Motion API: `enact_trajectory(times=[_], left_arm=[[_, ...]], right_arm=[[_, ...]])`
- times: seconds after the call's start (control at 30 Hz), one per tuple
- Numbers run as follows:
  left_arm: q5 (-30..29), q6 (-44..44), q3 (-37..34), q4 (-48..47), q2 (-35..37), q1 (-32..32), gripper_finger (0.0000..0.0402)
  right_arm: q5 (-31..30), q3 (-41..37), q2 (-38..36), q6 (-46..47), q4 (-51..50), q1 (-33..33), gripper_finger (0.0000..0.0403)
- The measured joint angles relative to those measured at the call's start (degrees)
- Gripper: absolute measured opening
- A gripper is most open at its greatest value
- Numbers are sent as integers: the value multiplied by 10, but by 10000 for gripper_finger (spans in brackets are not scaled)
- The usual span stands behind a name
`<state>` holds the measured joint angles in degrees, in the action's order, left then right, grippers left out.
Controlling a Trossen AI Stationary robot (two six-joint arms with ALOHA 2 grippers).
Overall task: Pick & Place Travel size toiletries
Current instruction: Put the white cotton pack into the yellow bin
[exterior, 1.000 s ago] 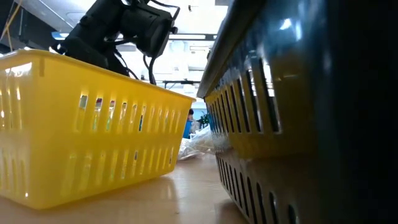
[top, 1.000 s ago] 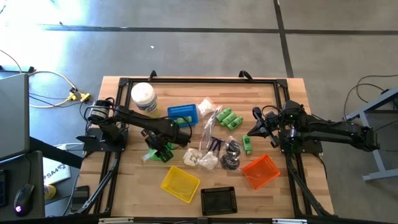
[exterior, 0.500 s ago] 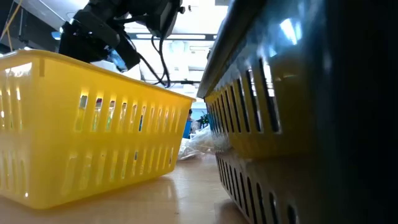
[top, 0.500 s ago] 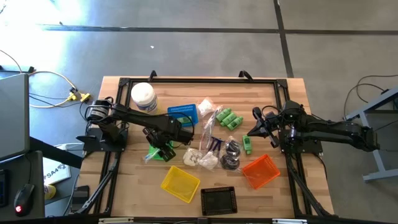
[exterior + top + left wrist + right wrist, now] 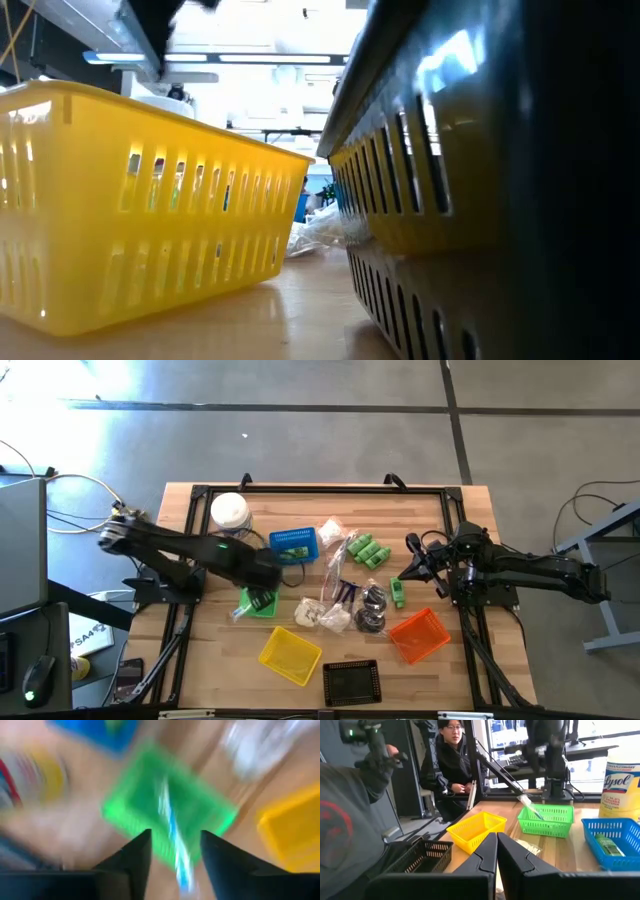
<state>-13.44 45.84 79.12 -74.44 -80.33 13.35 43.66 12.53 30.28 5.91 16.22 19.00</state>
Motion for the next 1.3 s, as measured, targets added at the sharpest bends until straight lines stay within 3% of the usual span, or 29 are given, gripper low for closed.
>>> enact_trajectory(times=[0.17,0.33,0.47,0.7,0.87,1.1,1.3], left_arm=[[-135,-127,-30,135,93,36,27],[-198,-274,-121,339,181,36,7],[-121,-373,-225,521,232,-27,2],[56,-467,-390,721,286,-155,0],[72,-485,-457,742,341,-188,0],[80,-457,-547,729,469,-201,0],[85,-452,-576,683,567,-201,0]], right_arm=[[0,0,0,-1,0,0,3],[-2,0,0,-1,-1,0,3],[-2,0,0,-1,-2,0,3],[0,0,0,-5,2,0,3],[0,0,0,3,-3,0,3],[-15,0,0,3,-26,0,3],[-48,0,0,26,10,0,3]])
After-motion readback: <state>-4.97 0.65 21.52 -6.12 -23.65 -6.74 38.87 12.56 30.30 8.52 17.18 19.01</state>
